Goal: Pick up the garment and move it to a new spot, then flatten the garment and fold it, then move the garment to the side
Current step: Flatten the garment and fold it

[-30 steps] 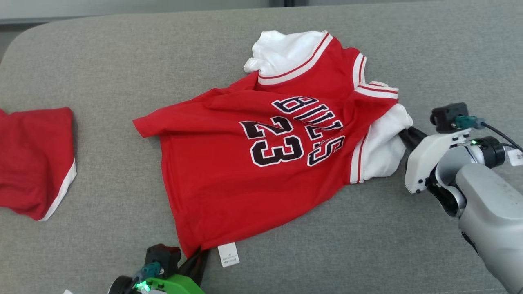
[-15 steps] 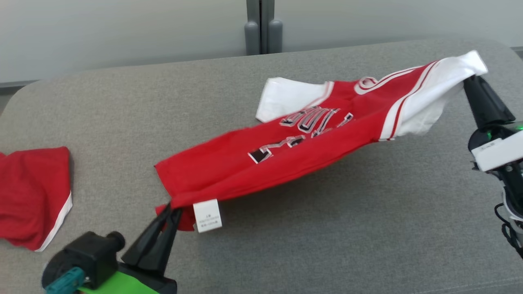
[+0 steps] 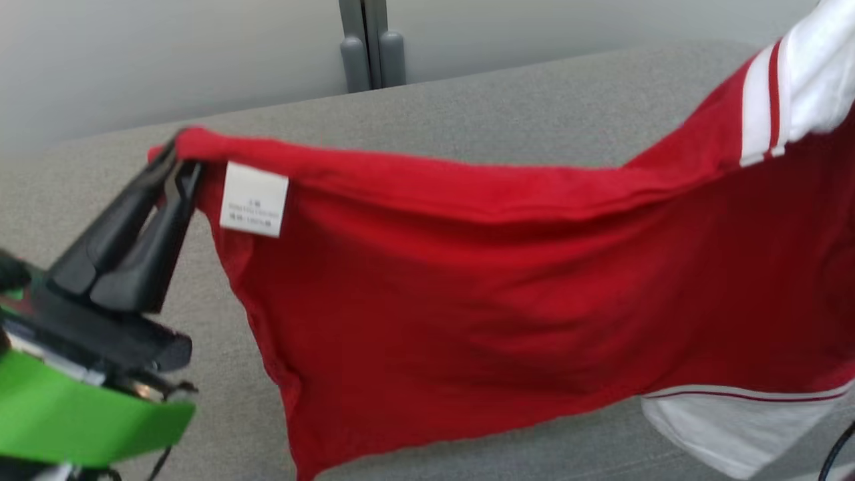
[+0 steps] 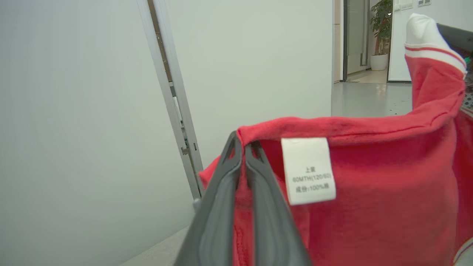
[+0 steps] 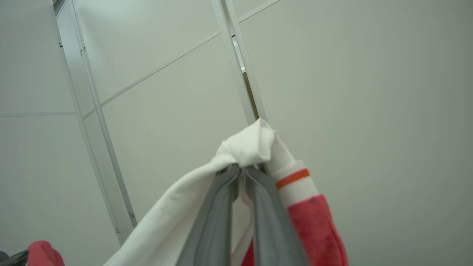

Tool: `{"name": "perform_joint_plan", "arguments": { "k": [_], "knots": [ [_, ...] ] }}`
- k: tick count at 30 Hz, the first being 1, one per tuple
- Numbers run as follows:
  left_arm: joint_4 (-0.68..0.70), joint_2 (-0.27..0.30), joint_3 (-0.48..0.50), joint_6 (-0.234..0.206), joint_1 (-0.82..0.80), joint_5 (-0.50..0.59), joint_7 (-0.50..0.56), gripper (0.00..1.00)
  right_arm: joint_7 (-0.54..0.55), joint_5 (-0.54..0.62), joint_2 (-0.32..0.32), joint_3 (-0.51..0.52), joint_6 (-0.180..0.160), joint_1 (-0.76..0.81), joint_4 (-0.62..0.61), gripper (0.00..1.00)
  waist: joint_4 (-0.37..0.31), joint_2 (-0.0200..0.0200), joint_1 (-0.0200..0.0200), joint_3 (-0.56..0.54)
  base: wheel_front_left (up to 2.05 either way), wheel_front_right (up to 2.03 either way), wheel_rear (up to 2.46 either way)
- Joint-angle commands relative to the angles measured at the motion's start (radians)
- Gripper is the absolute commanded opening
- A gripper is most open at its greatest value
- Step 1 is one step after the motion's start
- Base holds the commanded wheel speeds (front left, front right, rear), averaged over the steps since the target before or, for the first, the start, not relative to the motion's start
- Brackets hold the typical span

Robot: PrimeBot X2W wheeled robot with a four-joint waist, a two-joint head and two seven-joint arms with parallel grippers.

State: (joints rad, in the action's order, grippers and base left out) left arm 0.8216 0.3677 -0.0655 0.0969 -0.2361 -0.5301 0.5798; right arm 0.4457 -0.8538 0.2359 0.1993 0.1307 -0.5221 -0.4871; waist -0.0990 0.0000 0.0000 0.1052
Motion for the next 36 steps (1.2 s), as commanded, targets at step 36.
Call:
{"name": "perform_joint_plan", "arguments": {
  "k": [36],
  "knots": [
    [-1.443,0.035,-0.443,0.033,-0.686,-0.061,-0.767,0.00,-0.622,0.143,-0.134,-0.264,0.000,-0.413,1.092,0.00,-0.025,0.0000,0.0000,0.335,0.00,0.00,0.00]
  ]
}}
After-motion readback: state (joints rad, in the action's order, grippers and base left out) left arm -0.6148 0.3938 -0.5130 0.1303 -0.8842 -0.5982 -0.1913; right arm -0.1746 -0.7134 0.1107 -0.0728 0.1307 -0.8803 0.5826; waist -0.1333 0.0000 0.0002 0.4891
